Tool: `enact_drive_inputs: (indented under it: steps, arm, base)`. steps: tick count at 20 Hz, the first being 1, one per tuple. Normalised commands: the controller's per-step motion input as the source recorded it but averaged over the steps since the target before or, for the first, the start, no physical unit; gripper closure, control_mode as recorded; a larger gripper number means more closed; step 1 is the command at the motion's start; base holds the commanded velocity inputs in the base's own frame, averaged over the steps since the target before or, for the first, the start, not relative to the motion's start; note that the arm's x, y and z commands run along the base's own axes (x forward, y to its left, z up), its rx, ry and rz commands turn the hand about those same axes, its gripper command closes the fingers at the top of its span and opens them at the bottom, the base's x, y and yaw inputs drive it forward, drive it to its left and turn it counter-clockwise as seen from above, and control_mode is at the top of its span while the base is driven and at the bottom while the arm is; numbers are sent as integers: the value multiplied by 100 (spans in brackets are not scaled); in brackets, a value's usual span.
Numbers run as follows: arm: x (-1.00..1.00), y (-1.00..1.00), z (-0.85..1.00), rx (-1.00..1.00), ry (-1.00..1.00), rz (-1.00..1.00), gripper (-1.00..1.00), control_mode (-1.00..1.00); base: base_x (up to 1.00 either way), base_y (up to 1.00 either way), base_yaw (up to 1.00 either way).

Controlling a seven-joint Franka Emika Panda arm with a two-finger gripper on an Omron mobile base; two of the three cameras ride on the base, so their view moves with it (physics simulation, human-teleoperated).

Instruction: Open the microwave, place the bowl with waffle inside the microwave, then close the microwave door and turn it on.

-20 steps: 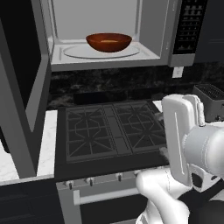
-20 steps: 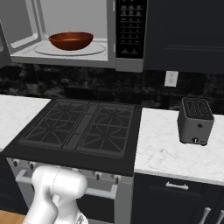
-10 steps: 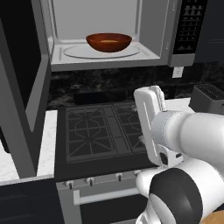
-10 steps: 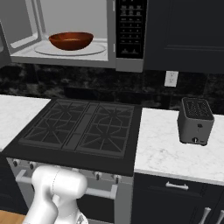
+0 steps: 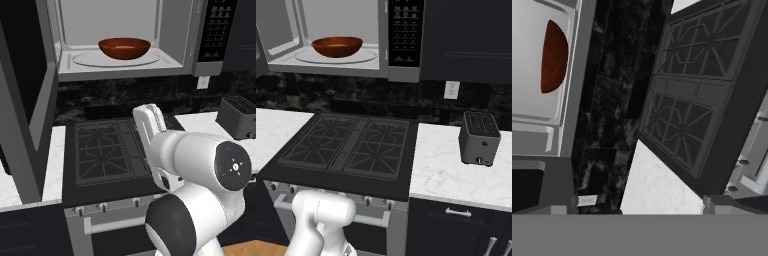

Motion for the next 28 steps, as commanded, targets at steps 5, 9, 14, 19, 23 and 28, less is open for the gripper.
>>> enact_drive_inputs:
  steps: [5,9,14,19,23,28]
  arm:
    - [47,0,-77,8,-20,7,-100,-100]
    - [51,0,-79,1,-25,5,-100,-100]
    - [41,12,-84,1,-31,2,-100,-100]
    - [25,23,-80,0,-29,0,-100,-100]
    - [33,24,-78,0,-26,0,-100,-100]
    - [26,15,-71,0,-24,0,-100,-100]
  base:
    - [0,0,0]
    - [0,0,0]
    - [0,0,0]
    - [0,0,0]
    - [0,0,0]
    - [0,0,0]
